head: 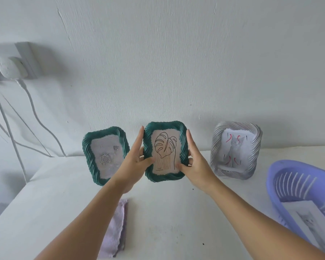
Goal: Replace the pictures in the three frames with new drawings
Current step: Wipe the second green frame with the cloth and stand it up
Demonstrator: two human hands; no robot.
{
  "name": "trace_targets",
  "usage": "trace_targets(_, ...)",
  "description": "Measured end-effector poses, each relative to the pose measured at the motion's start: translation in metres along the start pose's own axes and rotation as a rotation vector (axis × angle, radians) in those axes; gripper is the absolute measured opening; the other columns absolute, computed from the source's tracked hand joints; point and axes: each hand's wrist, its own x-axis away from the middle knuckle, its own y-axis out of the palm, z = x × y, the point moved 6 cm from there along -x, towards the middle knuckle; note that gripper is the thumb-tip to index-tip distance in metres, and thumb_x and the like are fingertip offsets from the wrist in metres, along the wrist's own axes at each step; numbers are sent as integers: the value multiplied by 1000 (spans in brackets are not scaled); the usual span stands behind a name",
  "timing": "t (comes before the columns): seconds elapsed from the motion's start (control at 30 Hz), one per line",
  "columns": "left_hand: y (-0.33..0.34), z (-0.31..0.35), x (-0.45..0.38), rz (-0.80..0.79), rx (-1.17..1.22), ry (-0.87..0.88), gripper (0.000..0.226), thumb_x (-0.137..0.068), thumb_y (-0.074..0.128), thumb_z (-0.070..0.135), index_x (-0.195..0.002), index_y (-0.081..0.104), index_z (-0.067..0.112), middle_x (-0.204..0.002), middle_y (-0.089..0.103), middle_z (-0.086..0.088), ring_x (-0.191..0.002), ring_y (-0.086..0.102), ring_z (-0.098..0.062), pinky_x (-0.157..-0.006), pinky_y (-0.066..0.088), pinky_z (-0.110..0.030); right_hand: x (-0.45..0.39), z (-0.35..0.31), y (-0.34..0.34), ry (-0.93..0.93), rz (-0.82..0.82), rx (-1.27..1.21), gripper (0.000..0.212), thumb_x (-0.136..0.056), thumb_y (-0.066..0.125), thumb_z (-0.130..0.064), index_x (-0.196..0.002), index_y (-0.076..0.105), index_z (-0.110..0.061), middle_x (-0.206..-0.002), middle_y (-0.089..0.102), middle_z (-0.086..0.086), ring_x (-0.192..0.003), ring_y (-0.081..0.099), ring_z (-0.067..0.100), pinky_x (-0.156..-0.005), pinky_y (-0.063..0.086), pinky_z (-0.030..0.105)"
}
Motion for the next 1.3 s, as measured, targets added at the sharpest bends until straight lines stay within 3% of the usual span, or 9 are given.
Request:
trace_targets(0.2, -11, -7, -27, 73, -89, 20, 95, -101, 52, -4, -151, 7, 64, -132, 65, 4, -119, 66, -12, -102, 54, -40, -30, 3, 5, -42, 42, 113, 111, -92, 70, -4, -152, -2, -63, -160, 36, -17, -138, 49, 11, -113, 45, 45)
trace_targets(0.4, -13, -21, -29, 81, -122, 6, 95, -102, 53, -1, -153, 2, 61, -123, 68, 0, -116, 67, -13, -95, 57, -33, -31, 17, 11, -35, 47, 168, 111, -92, 71, -5, -152, -3, -62, -156, 45, -11, -132, 55, 13, -110, 48, 43)
trace_targets(0.53, -17, -28, -21, 93, -185, 0, 97, -101, 57, 6, -152, -3, 63, -107, 66, -11, -102, 72, -17, -83, 58, -32, -21, 17, 13, -59, 12, 194, 113, -91, 69, 0, -153, -4, -59, -162, 33, -16, -139, 47, 10, -113, 45, 43)
trace_targets(0.67, -14, -29, -13, 56, -275, 8, 99, -101, 58, 6, -154, -8, 57, -93, 58, -4, -74, 66, -1, -65, 51, -19, -9, 18, 14, -65, 20, 206, 113, -91, 70, -2, -153, -6, -59, -163, 26, -21, -143, 41, 3, -114, 44, 39)
trace_targets(0.87, -15, -32, -15, 49, -329, 20, 104, -100, 59, 5, -150, -11, 64, -105, 65, -9, -97, 72, -15, -81, 59, -30, -5, 16, 14, -60, 25, 224, 114, -91, 70, -2, -154, -7, -58, -164, 22, -22, -145, 37, 1, -117, 38, 31)
trace_targets(0.97, -14, -30, -13, 65, -377, 27, 104, -100, 59, 6, -151, -13, 60, -105, 66, -5, -93, 71, -11, -76, 57, -21, -5, 17, 15, -52, 31, 242, 114, -92, 70, -2, -153, -9, -58, -162, 27, -20, -143, 40, 4, -116, 38, 27)
trace_targets(1.07, -13, -30, -12, 88, -404, 40, 105, -99, 59, 5, -151, -13, 60, -100, 64, -3, -87, 70, -13, -74, 55, -22, -5, 17, 16, -55, 36, 251, 114, -92, 69, -2, -153, -10, -58, -164, 23, -21, -144, 37, 2, -113, 34, 20)
trace_targets(1.3, -12, -30, -10, 112, -450, 23, 103, -100, 59, 6, -154, -13, 55, -98, 61, 4, -86, 68, -9, -69, 53, -15, -6, 20, 16, -65, 36, 278, 115, -93, 69, -3, -152, -12, -60, -164, 24, -18, -144, 38, 6, -113, 33, 19)
